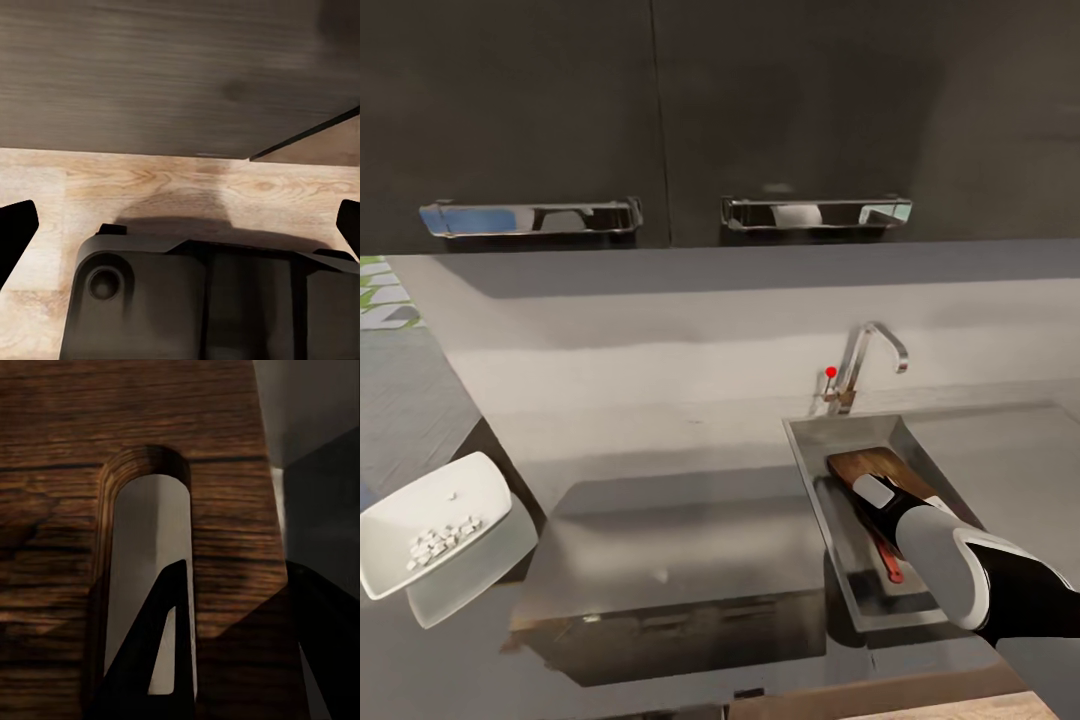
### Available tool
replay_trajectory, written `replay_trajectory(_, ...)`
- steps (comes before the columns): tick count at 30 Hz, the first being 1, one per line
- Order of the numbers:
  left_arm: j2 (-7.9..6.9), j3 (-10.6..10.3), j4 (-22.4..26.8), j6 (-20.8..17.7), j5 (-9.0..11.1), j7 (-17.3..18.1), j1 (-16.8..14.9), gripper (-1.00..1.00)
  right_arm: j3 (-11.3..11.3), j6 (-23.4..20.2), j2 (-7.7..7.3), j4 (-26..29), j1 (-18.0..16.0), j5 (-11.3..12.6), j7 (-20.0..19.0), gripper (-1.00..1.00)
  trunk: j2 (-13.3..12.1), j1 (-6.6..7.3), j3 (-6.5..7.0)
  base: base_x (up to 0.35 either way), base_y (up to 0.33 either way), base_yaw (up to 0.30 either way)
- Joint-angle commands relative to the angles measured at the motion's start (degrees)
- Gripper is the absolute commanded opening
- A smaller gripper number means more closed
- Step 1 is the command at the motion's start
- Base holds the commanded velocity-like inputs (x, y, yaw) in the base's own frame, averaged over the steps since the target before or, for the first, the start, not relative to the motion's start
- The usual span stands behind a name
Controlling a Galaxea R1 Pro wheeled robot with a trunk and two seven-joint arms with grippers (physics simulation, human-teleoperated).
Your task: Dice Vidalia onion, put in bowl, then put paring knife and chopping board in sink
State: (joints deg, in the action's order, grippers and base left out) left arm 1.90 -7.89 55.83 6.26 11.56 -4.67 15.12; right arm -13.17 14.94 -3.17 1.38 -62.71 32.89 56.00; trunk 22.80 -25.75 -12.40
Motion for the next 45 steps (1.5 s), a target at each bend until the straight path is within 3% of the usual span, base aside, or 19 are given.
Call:
replay_trajectory(1, -0.04, -0.19, 0.06, 0.15, 0.48, -0.34, 0.0, 1.0, -0.46, 0.26, 0.0, 0.03, -0.04, -0.28, 0.07, -1.0, 0.12, -0.04, -0.19, 0.046, 0.0, 0.0)
replay_trajectory(13, -0.04, -0.19, 0.02, 0.16, 0.48, -0.34, 0.0, 1.0, -0.46, 0.26, 0.0, 0.07, -0.04, -0.23, -0.1, -1.0, 0.12, -0.04, -1.29, 0.005, 0.0, 0.0)
replay_trajectory(18, -0.01, -0.19, -0.03, 0.16, 0.48, -0.34, 0.0, 1.0, -0.46, 0.26, -0.15, 0.21, -0.04, -0.13, -2.99, -1.0, 0.12, -0.04, -1.59, 0.0, 0.0, 0.0)
replay_trajectory(26, 0.01, -0.19, -0.07, 0.16, 0.48, -0.34, 0.0, 1.0, -0.46, 0.26, -0.18, 0.38, -0.04, -0.11, -3.61, -1.0, 0.12, -0.04, -1.62, 0.0, 0.0, 0.0)
replay_trajectory(27, 0.0, -0.19, -0.05, 0.16, 0.48, -0.34, 0.0, 1.0, -0.46, 0.26, -0.18, 0.38, -0.04, -0.11, -3.61, 1.0, 0.12, -0.04, -1.62, 0.0, 0.0, 0.0)
replay_trajectory(41, 0.01, -0.19, -0.09, 0.15, 0.48, -0.34, 0.02, 1.0, -0.27, 1.71, 0.41, 2.38, -0.04, -0.42, -3.32, 1.0, 0.12, -0.04, -1.62, 0.0, 0.0, 0.0)
replay_trajectory(45, 0.01, -0.17, -0.05, 0.16, 0.48, -0.31, 0.0, 1.0, 0.0, -0.03, 1.17, 8.72, -0.04, -0.6, -3.27, 1.0, 0.12, -0.04, -1.62, 0.0, 0.0, 0.0)
